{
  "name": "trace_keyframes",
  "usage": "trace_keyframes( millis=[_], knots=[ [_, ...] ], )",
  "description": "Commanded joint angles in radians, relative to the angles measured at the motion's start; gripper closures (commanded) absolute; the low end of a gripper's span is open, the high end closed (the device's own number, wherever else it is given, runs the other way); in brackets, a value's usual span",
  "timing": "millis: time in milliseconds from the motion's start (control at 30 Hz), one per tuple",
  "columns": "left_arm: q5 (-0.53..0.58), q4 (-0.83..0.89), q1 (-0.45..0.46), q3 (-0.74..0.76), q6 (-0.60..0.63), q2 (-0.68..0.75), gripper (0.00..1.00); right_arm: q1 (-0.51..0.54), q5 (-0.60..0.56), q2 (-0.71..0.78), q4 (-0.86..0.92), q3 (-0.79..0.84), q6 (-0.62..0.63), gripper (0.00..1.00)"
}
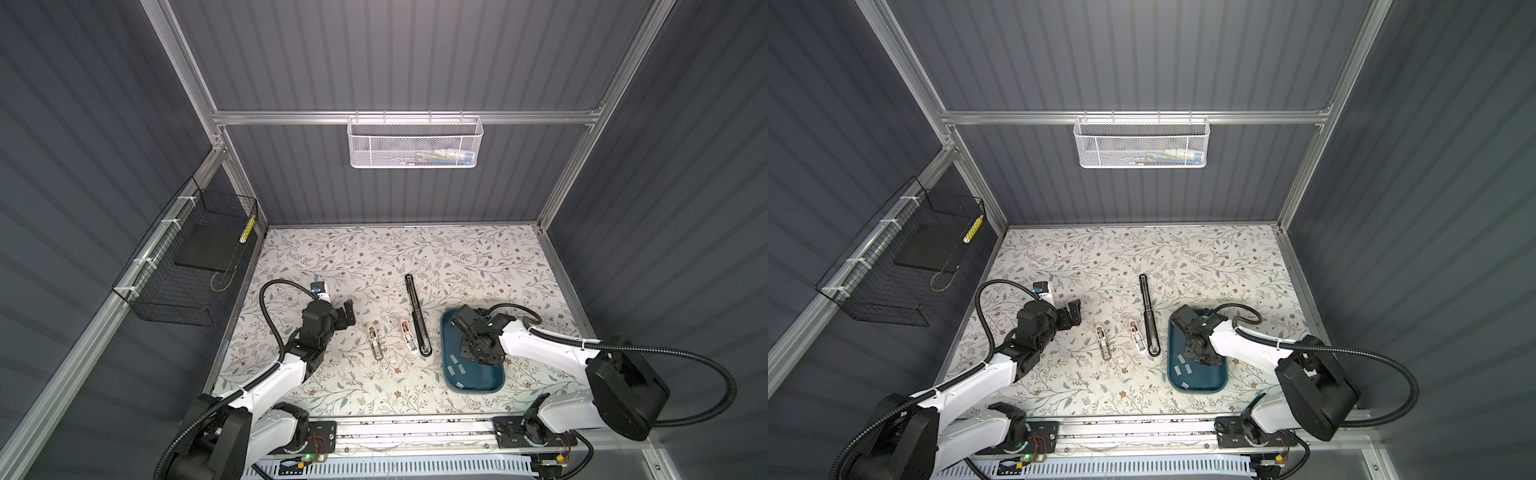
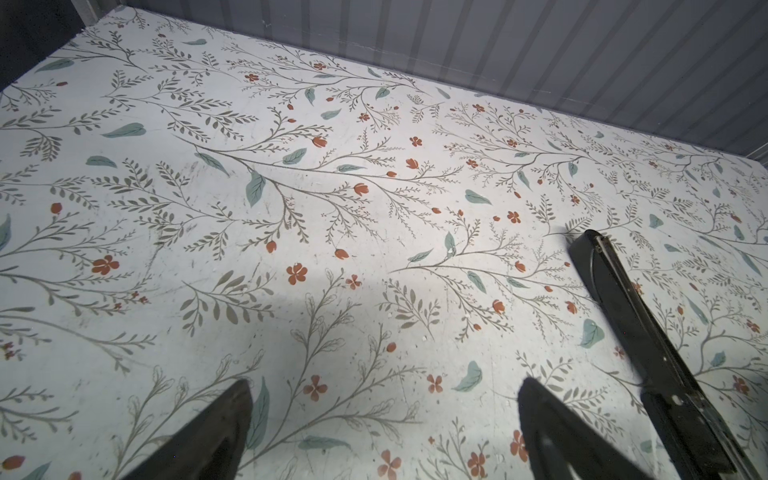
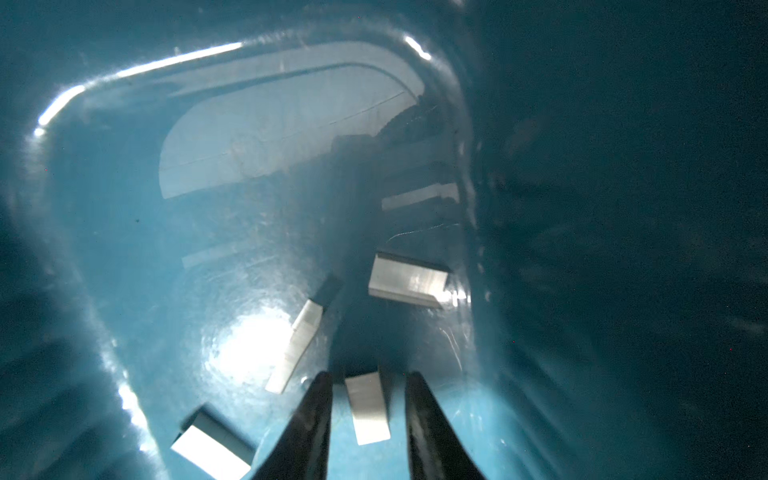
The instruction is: Load the staples into the stapler
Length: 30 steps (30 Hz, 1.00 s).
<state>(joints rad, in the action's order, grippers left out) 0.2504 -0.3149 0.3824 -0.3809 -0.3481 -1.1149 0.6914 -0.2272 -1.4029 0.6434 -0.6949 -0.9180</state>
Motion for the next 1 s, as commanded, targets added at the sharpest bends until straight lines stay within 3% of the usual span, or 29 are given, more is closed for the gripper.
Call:
trace_keyframes(
  millis=[0, 967],
  knots=[
    [0.01, 0.003, -0.007, -0.022, 0.014, 0.013, 0.0, -0.004, -0.001, -0.01, 0.003, 0.021, -0.018, 0.7],
    [0.007, 0.005, -0.007, -0.024, 0.017, 0.014, 0.0, -0.004, 0.004, 0.024, -0.035, 0.082, -0.035, 0.87]
  ],
)
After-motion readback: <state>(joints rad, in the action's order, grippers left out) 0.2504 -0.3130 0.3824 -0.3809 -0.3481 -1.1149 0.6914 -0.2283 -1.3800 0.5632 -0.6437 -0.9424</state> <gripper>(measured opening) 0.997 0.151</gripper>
